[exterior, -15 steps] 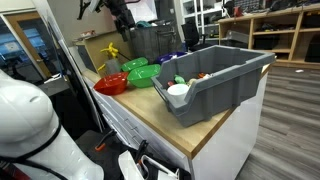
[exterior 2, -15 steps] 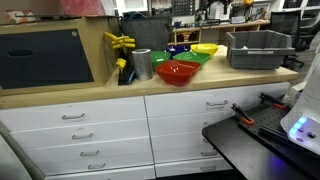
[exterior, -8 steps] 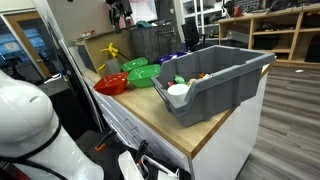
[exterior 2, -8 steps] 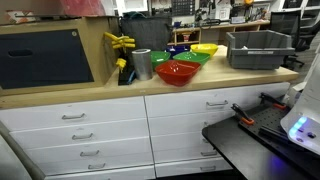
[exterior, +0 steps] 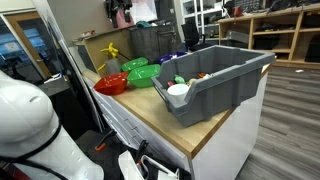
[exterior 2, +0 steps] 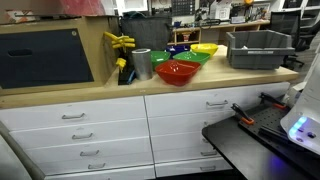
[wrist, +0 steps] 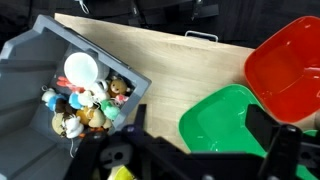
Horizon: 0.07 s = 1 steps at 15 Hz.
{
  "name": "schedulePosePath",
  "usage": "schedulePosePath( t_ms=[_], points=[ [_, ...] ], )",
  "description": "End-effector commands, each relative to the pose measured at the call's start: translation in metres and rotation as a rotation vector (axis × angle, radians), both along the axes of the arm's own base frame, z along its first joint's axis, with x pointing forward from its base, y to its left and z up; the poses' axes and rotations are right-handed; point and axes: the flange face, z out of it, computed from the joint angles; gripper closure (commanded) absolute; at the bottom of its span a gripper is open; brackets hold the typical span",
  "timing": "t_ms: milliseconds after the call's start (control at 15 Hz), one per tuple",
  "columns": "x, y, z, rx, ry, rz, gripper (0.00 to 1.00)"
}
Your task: Move the trailer to the right, then pour out the dolls from the right green bowl into the grey trailer
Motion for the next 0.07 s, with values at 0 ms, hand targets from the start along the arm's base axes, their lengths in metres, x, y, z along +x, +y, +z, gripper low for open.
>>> schedulePosePath(
  t_ms=[0],
  points=[
    [0.0002,-0.0001,0.0005,0.0,0.001,0.0,0.0]
  ],
)
